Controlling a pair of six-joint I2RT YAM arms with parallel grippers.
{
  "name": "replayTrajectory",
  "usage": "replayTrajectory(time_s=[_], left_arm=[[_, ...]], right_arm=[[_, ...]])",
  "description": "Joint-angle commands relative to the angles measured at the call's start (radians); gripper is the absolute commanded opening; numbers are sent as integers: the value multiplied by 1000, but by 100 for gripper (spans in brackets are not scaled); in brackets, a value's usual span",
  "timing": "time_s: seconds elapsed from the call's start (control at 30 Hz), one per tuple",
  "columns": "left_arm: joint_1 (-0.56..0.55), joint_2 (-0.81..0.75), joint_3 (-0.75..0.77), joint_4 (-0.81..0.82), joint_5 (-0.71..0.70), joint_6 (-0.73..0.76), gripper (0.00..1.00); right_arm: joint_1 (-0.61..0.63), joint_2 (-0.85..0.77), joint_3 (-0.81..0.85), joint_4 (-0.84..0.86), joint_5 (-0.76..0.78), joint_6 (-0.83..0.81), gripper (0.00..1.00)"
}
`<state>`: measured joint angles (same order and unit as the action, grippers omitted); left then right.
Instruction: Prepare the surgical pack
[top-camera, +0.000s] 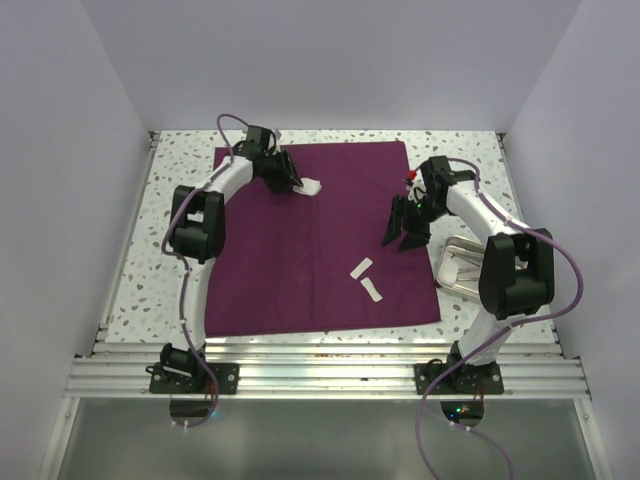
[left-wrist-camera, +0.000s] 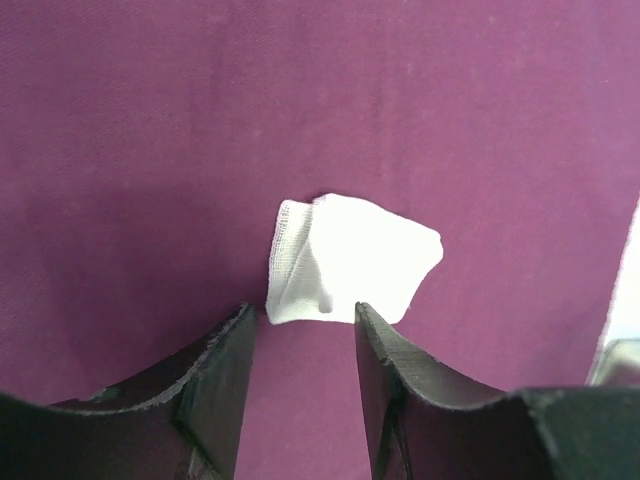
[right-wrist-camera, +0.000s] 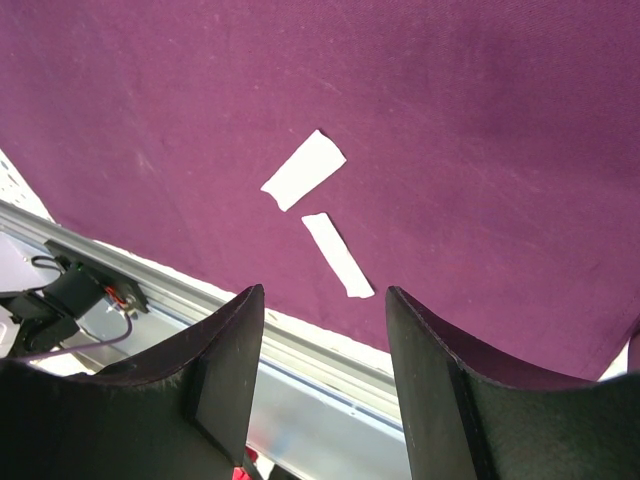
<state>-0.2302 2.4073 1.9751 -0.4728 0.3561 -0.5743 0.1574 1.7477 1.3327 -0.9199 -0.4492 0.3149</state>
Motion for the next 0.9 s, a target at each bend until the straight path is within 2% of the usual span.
replayTrajectory(time_s=[0.0,0.4,0.63,0.87], left_arm=[[8,24,39,33,26,-24,49],[6,47,37,69,70,-50,46],[6,56,39,65,67,-52,38],[6,70,47,60,52,-56,34]], right_arm=[[7,-2,-3,13,-25,-8,56],[7,1,-3,16,-23,-8,56],[7,-1,-6,16,-23,-10,56],[7,-1,-3,13,-25,-11,56]])
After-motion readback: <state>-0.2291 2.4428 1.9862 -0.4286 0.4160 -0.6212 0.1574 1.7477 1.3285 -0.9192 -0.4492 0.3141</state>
